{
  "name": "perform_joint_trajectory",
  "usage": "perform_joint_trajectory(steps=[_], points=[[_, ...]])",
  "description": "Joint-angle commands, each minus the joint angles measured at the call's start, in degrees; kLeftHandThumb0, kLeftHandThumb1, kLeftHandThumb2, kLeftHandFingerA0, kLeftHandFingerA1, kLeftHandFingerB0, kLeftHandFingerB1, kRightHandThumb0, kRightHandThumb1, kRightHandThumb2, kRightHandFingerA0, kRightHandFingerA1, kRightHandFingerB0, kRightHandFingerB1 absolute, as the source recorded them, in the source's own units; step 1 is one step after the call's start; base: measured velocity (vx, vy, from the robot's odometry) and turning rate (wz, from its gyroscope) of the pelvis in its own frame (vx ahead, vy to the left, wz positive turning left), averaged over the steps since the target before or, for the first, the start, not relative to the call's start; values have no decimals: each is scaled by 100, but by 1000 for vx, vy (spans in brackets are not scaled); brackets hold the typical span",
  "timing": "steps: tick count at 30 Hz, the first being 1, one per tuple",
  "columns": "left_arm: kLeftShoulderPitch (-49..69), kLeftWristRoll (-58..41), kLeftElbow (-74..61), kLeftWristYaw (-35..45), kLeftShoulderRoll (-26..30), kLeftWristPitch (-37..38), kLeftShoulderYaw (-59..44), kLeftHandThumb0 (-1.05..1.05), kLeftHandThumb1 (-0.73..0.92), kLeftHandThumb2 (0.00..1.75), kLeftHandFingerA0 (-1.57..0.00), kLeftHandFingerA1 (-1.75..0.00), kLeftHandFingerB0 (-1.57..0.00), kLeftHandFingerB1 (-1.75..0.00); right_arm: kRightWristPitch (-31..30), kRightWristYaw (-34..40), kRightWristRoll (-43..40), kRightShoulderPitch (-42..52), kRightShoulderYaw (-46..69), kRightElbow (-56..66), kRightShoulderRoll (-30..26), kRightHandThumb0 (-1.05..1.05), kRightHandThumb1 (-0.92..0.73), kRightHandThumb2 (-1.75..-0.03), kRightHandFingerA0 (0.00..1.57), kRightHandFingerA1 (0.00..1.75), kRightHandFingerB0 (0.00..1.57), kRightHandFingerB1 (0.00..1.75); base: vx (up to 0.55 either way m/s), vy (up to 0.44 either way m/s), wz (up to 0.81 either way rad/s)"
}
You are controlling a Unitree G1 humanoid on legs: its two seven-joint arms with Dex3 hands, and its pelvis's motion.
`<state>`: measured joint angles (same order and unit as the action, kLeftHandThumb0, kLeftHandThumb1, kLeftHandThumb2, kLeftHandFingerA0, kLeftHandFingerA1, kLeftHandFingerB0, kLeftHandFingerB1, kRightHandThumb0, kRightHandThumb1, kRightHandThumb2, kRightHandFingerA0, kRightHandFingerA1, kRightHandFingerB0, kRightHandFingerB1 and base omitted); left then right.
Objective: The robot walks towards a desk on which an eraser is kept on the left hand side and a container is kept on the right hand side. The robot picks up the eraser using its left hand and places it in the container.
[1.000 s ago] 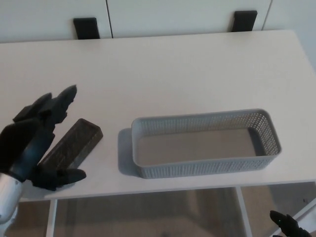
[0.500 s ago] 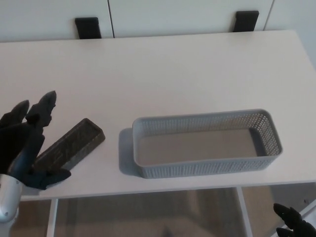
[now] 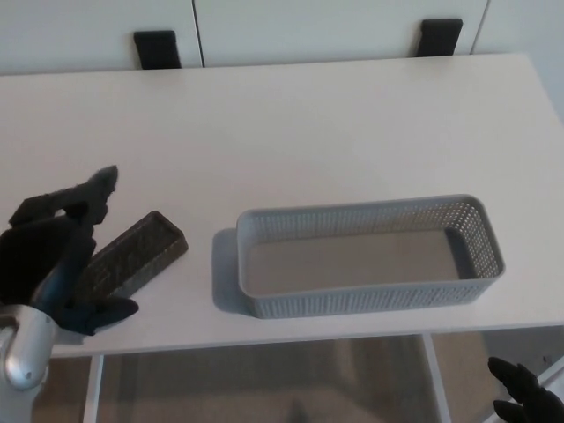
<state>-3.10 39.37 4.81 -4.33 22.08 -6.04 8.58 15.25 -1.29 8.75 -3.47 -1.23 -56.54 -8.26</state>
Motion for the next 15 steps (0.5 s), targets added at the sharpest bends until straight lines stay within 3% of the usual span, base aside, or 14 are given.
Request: perform_joint_trajectory(steps=[1, 2, 7, 8, 9, 10, 11, 12, 13, 14, 15], points=[[-151, 98, 203, 91, -36, -206, 204, -74, 39, 52, -1, -67, 0, -44, -48, 54, 19, -87, -21, 14, -99, -18, -57, -57, 13, 41, 2, 29, 0, 0, 0], [-166, 105, 225, 106, -38, -233, 235, -76, 27, 73, -5, -65, 0, -43, -57, 55, 20, -90, -25, 18, -99, -18, -57, -57, 13, 41, 2, 29, 0, 0, 0], [-317, 161, 474, 223, -58, -413, 454, -83, 27, 71, -2, -64, 0, -47, -95, 100, 61, -163, -68, 20, -109, -16, -55, -59, 12, 43, 6, 23, 0, 0, 0], [-330, 193, 553, 206, -66, -441, 514, -76, 37, 53, -4, -70, -1, -49, -92, 105, 76, -150, -85, 50, -120, -17, -55, -59, 13, 44, 6, 23, 0, 0, 0], [-337, 186, 559, 200, -61, -448, 525, -76, 37, 53, -4, -70, -1, -49, -94, 107, 74, -150, -89, 51, -121, -17, -55, -59, 13, 44, 6, 23, 0, 0, 0], [-385, 193, 728, 293, -59, -488, 595, -41, 4, 79, -9, -60, 0, -54, -61, 72, 65, -148, -90, 38, -129, -19, -57, -56, 13, 42, 2, 29, 0, 0, 0], [-377, 185, 741, 293, -55, -499, 606, -41, 4, 79, -9, -60, 0, -54, -59, 66, 68, -144, -97, 42, -133, -19, -57, -56, 13, 42, 2, 29, 0, 0, 0], [-406, 185, 841, 337, -29, -491, 656, -42, 8, 81, -10, -60, 0, -54, -67, 50, 52, -148, -92, 39, -129, -19, -57, -57, 12, 42, 2, 29, 0, 0, 0], [-456, 201, 948, 508, 24, -537, 737, -71, 32, 76, -17, -69, -5, -56, -89, 40, 60, -146, -104, 51, -134, -18, -55, -60, 11, 43, 6, 23, 0, 0, 0], [-479, 147, 993, 618, 55, -537, 750, -61, 41, 64, -19, -76, -8, -57, -98, 43, 68, -157, -113, 62, -136, -20, -57, -56, 12, 42, 3, 29, 0, 0, 0], [-516, 76, 1076, 766, 154, -443, 785, -50, 40, 86, -42, -88, -27, -62, -86, 49, 92, -158, -140, 80, -144, -21, -57, -56, 13, 43, 3, 30, 0, 0, 0]])
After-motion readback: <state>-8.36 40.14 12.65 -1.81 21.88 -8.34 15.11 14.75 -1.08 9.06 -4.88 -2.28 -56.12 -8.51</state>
